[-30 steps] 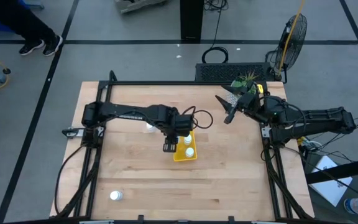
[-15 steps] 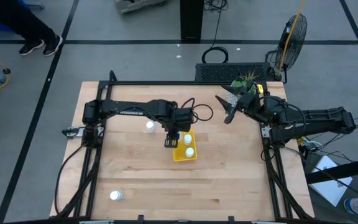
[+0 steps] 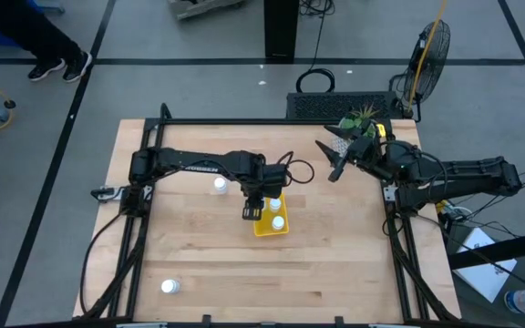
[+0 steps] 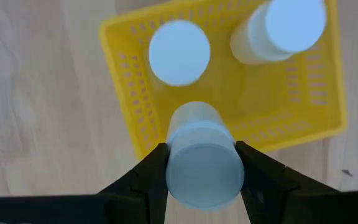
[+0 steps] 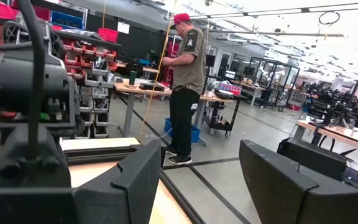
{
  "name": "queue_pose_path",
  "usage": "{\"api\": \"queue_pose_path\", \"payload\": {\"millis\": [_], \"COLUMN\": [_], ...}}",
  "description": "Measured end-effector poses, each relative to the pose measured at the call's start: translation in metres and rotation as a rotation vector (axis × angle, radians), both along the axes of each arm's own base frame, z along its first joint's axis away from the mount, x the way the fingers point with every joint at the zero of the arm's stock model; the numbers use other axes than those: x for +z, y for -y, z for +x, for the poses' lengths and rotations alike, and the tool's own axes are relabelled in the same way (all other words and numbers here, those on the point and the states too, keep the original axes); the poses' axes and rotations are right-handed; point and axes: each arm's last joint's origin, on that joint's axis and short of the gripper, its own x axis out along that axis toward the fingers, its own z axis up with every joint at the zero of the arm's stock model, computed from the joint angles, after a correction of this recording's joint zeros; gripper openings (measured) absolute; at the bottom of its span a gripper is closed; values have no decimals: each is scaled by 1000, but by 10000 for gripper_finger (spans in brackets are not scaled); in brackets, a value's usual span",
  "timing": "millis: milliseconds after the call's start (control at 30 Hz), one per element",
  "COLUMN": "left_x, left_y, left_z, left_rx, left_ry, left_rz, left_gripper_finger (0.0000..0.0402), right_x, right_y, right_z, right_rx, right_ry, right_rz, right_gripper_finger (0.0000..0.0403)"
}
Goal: Pick and place pill bottles into a basket
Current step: Put the white pill bottle into the yellow bin
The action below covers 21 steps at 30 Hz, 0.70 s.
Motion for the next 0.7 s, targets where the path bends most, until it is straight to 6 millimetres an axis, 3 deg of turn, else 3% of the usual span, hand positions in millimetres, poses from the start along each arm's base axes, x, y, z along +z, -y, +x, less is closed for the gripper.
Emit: {"api": "queue_pose_path", "payload": {"millis": [333,700], "left_x": [-14,-16], "left_y": [-1,-5], "left_z": [6,6], "left_rx": [-15,-9], "left_ry": [-25,-26], "left_rz": [-5,-17], "left_gripper_finger": [159,159], "right_x": [0,0], "right_y": [0,0], "right_z": [0,0], "right_rx": [0,0], "right_ry": [0,-2], "right_rz": [3,3], "right_gripper_finger": [210,210]}}
